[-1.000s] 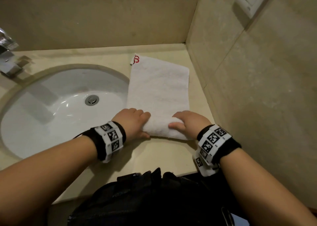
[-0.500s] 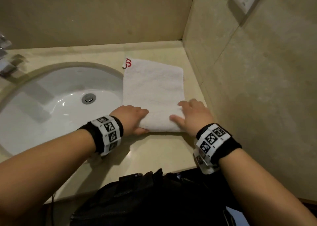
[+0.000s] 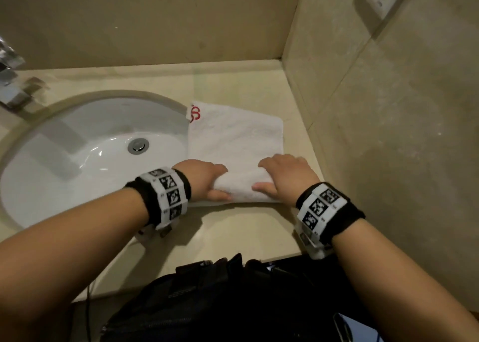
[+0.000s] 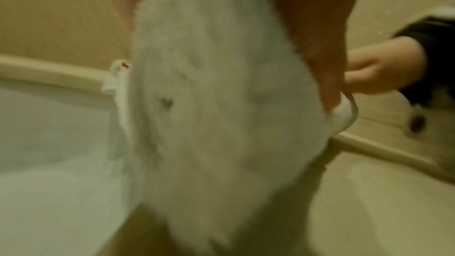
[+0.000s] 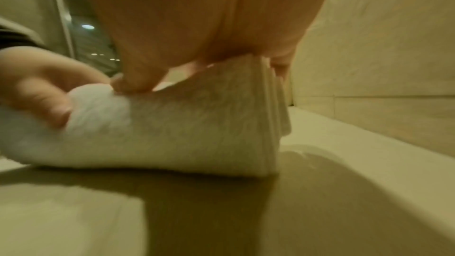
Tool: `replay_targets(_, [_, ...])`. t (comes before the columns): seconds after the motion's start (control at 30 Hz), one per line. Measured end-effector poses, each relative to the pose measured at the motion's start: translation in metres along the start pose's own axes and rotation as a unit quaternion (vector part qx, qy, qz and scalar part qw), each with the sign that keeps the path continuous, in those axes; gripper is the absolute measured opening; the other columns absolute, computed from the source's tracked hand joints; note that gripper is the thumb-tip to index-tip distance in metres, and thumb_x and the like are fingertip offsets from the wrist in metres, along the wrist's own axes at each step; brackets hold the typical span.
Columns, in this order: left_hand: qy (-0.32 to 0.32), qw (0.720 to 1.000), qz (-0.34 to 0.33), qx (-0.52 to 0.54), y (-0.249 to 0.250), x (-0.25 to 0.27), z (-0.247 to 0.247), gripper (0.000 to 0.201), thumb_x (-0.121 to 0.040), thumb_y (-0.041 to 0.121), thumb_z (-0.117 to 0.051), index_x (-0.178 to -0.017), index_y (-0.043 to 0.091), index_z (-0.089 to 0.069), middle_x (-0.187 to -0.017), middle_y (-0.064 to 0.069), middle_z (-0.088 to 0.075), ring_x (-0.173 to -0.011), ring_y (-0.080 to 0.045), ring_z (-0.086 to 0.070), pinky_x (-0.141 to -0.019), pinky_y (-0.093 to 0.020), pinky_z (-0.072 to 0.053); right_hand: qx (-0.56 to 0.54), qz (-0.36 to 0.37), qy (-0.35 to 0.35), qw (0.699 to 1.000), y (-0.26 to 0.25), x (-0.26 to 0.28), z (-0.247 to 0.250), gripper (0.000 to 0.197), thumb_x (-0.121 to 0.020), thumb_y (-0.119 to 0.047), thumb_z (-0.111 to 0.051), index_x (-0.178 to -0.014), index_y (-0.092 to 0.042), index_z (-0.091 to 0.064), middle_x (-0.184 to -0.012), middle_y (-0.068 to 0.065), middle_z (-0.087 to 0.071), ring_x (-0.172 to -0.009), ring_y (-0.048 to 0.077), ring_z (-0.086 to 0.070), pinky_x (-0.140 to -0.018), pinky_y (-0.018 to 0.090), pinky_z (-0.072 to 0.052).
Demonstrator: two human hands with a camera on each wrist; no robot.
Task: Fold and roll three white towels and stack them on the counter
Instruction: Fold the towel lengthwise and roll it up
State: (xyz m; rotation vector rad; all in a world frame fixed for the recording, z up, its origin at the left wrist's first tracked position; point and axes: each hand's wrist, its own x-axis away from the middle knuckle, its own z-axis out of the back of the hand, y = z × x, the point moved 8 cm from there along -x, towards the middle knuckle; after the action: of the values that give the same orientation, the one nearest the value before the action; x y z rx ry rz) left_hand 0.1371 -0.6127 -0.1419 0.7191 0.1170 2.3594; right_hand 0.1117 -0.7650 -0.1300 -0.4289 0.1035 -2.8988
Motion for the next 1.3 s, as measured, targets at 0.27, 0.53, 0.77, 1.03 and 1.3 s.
replay_targets(0.27, [0.064,0.995,0.004,-0.071,0.015,0.01,0.0,0.081,-0.067,0.08,-0.044,-0.124,0.022,-0.039,-0.116,-0.002,-0.056,-0.097,-0.021,-0.054,-0.082,-0.034,-0.045,-0.045,0.041,-0.056,0.997,-0.015,-0.002,-0.01,0.049,-0.08,-0.06,-0.05,-0.114,-0.024,-0.05,-0.108,0.003,-0.062,-0.094,0.022,-0.056,-0.075,0.032,-0.037])
replay_targets(0.53, [-0.01,0.999,-0.01,-0.047,0.012,-0.005,-0.002,0.069,-0.075,0.069,-0.048,-0.127,0.024,-0.038,-0.116,-0.002,-0.059,-0.1,-0.024,-0.057,-0.086,-0.034,-0.045,0.019,0.074,0.037,0.996,-0.021,0.01,0.001,0.072,-0.075,-0.065,-0.051,-0.133,-0.023,-0.041,-0.129,0.006,-0.048,-0.116,0.025,-0.045,-0.094,0.038,-0.032])
replay_targets(0.77, [0.119,0.983,0.005,-0.137,0.024,0.013,0.006,0.089,-0.067,0.075,-0.05,-0.135,0.022,-0.027,-0.127,-0.004,-0.05,-0.11,-0.024,-0.05,-0.094,-0.037,-0.041,-0.056,0.045,-0.051,0.996,-0.017,-0.011,-0.002,0.055,-0.078,-0.062,-0.05,-0.12,-0.026,-0.051,-0.117,0.001,-0.06,-0.101,0.022,-0.055,-0.076,0.028,-0.034])
replay_targets(1.03, [-0.069,0.993,0.023,0.095,0.006,-0.007,0.001,0.07,-0.07,0.067,-0.058,-0.124,0.024,-0.045,-0.122,0.0,-0.059,-0.104,-0.019,-0.055,-0.089,-0.03,-0.042,0.012,0.093,0.031,0.995,-0.025,0.001,0.014,0.074,-0.074,-0.067,-0.049,-0.132,-0.021,-0.042,-0.129,0.005,-0.051,-0.114,0.024,-0.048,-0.094,0.035,-0.035])
replay_targets(1.3, [0.13,0.975,-0.009,-0.181,0.023,0.018,0.0,0.098,-0.058,0.084,-0.043,-0.131,0.02,-0.028,-0.12,-0.005,-0.053,-0.104,-0.026,-0.053,-0.088,-0.039,-0.043,-0.121,0.0,-0.141,0.983,-0.019,-0.017,-0.004,0.056,-0.082,-0.062,-0.042,-0.114,-0.018,-0.056,-0.113,0.006,-0.063,-0.098,0.023,-0.056,-0.077,0.029,-0.035])
